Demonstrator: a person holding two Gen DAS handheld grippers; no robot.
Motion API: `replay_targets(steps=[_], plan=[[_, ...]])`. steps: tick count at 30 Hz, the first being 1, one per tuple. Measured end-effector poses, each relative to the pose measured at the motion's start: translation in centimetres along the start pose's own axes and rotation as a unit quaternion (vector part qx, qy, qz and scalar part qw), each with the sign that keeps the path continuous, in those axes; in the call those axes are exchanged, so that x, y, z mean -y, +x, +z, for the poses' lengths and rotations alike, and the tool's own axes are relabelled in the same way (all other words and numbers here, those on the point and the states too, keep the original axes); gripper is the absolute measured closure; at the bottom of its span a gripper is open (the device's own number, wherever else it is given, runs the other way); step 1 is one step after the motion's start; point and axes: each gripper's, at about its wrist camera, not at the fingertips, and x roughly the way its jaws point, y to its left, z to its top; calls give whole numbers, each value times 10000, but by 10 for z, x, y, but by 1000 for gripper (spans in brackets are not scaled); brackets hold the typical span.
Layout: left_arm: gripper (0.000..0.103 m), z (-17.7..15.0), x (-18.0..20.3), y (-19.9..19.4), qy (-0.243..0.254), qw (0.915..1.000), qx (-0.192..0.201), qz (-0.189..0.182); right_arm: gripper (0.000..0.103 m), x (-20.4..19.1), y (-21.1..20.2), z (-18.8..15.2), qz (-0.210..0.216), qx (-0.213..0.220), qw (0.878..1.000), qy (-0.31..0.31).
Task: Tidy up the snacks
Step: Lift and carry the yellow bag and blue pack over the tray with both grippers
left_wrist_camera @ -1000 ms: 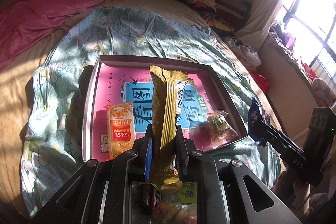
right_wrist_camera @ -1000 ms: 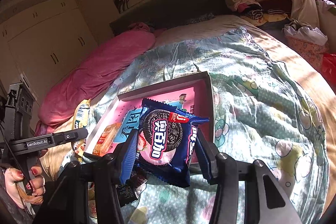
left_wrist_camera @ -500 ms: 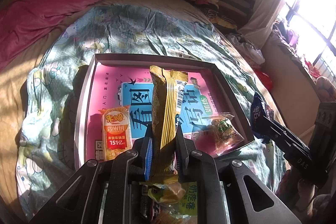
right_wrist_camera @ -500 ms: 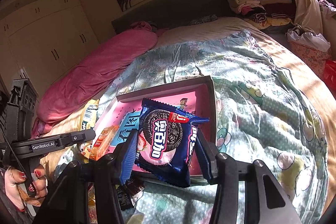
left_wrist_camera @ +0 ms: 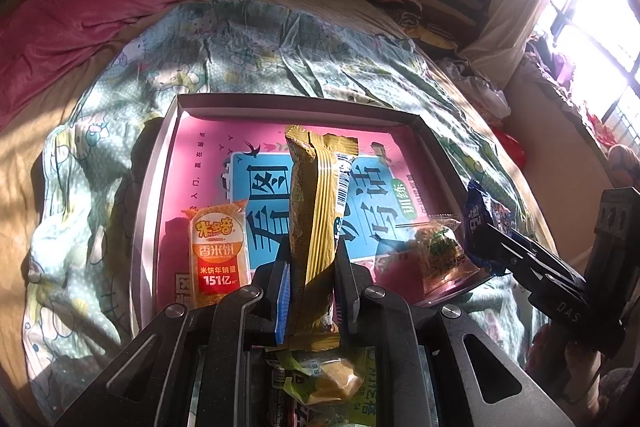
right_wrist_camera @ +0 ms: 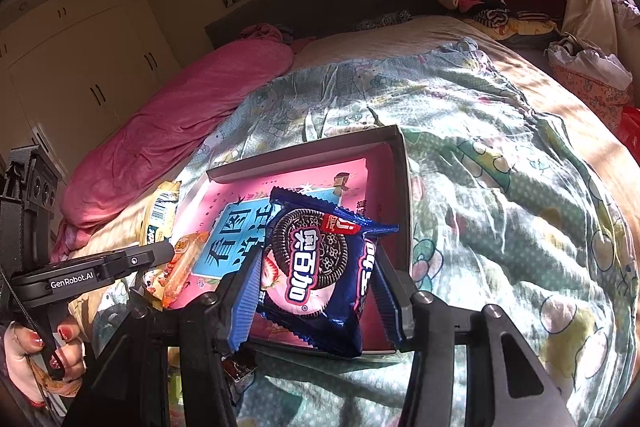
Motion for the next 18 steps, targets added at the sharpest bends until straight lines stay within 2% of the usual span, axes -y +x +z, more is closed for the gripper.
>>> replay_targets(steps=[7, 18], plan=[[85, 0, 2, 13, 64, 9998, -189, 60, 51, 4, 12, -5, -62, -161, 9999, -9], [85, 0, 6, 24, 48, 9990, -438, -31, 51, 9, 16, -6, -37, -123, 9998, 141]])
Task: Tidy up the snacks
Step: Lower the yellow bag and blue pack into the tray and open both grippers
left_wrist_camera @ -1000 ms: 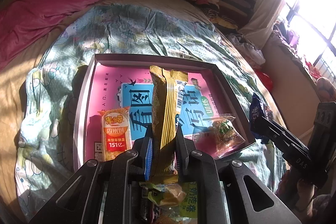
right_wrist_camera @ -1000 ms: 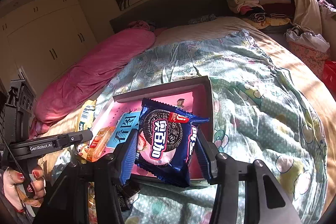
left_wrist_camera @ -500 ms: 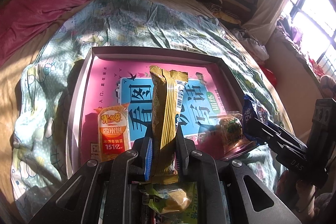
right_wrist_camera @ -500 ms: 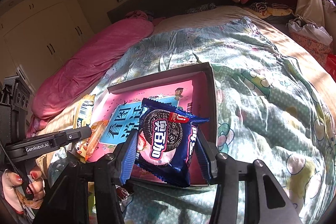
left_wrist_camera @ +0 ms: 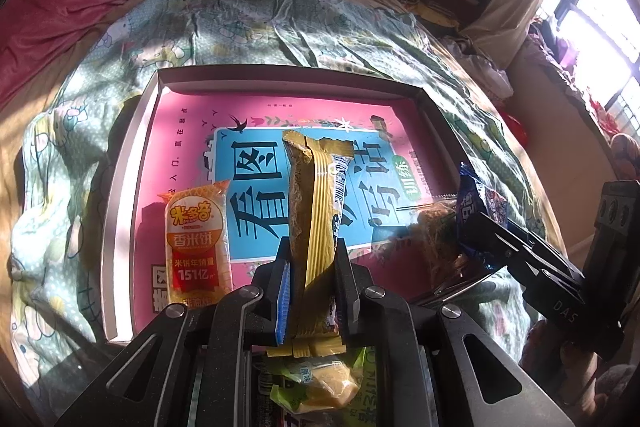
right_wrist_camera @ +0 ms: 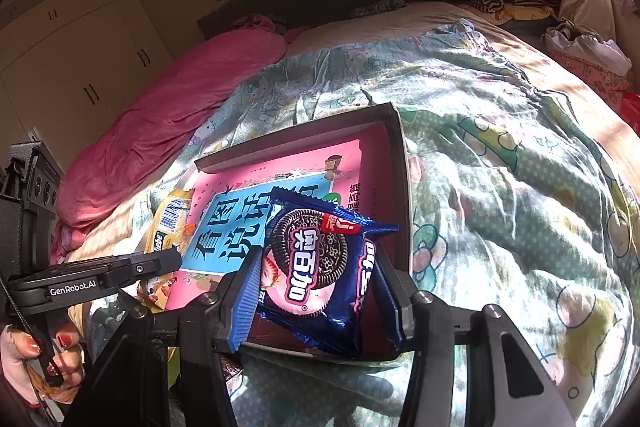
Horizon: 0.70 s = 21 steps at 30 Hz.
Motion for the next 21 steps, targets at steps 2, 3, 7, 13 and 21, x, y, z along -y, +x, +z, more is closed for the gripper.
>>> replay_targets(steps=[2, 3, 7, 13, 21], plan=[[85, 0, 0, 2, -16, 10000, -64, -18, 51, 0, 1, 0, -7, 2, 10000, 27], [85, 1, 0, 3, -9, 9999, -100, -45, 51, 0, 1, 0, -30, 10, 10000, 30], [85, 4, 1, 11, 76, 9997, -218, -52, 51, -4, 2, -2, -155, -18, 9999, -10], [85, 5, 1, 24, 58, 9990, -424, -140, 51, -5, 4, -2, -231, -151, 9996, 108], [85, 4, -1, 34, 108, 9982, -598, -19, 51, -6, 9, 2, -353, -293, 9987, 241]])
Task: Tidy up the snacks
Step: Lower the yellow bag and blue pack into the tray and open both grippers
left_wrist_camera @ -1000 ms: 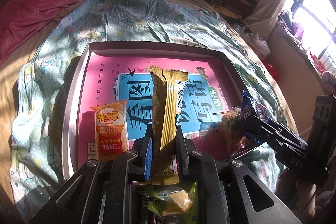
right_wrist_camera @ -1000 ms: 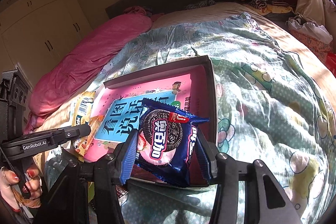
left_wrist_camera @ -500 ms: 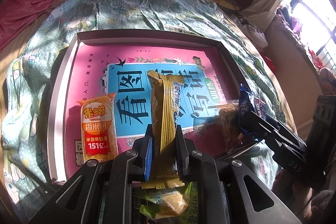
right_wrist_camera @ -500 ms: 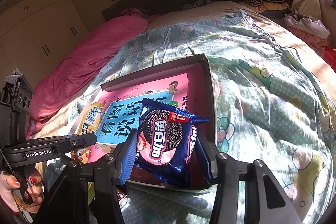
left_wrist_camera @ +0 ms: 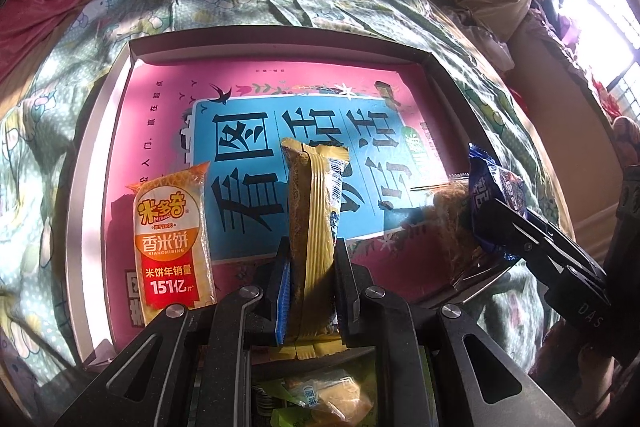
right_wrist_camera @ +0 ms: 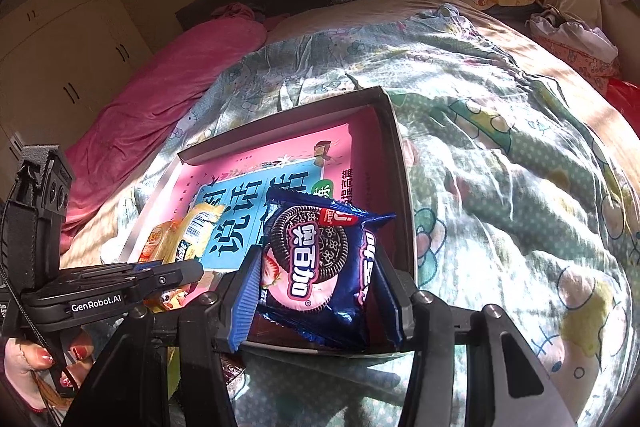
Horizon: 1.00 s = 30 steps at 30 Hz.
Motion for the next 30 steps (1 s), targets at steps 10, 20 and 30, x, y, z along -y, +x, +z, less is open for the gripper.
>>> replay_targets(steps=[10, 20, 30], plan=[[85, 4, 2, 3, 116, 9999, -100, 22, 51, -9, 16, 6, 12, -193, 9997, 125], [85, 4, 2, 4, 142, 9998, -164, -4, 51, -18, 20, 6, -144, -329, 9994, -22], [84, 3, 0, 3, -14, 9998, -177, 17, 50, -18, 13, 4, -314, -367, 9988, -50]])
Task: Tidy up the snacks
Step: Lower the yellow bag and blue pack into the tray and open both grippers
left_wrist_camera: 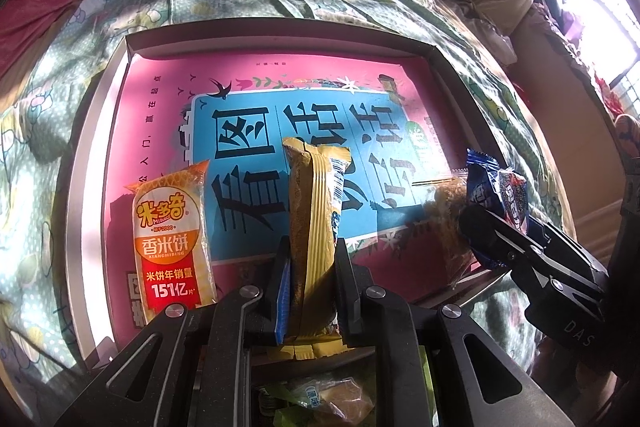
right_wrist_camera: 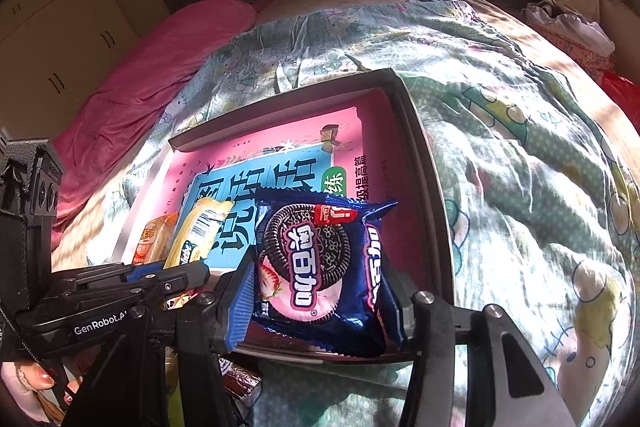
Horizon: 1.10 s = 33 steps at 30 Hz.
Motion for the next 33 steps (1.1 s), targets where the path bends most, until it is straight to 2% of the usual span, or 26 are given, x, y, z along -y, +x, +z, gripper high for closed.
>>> replay_targets(steps=[7, 12, 20, 27, 33], plan=[[84, 1, -3, -2, -6, 9999, -97, 34, 47, -4, -9, 6, -191, 46, 9997, -126], [84, 0, -10, -4, -135, 9998, -147, -28, 40, -5, -10, 9, -239, 17, 9997, -106], [81, 1, -12, -6, -137, 9996, -232, 22, 39, -8, -18, 10, -359, 42, 9991, -237], [67, 0, -7, -13, 2, 9998, -222, -3, 39, -8, -36, 14, -346, 102, 9990, -254], [63, 1, -8, -20, 40, 9998, -178, 19, 39, -8, -48, 7, -426, 47, 9986, -300]])
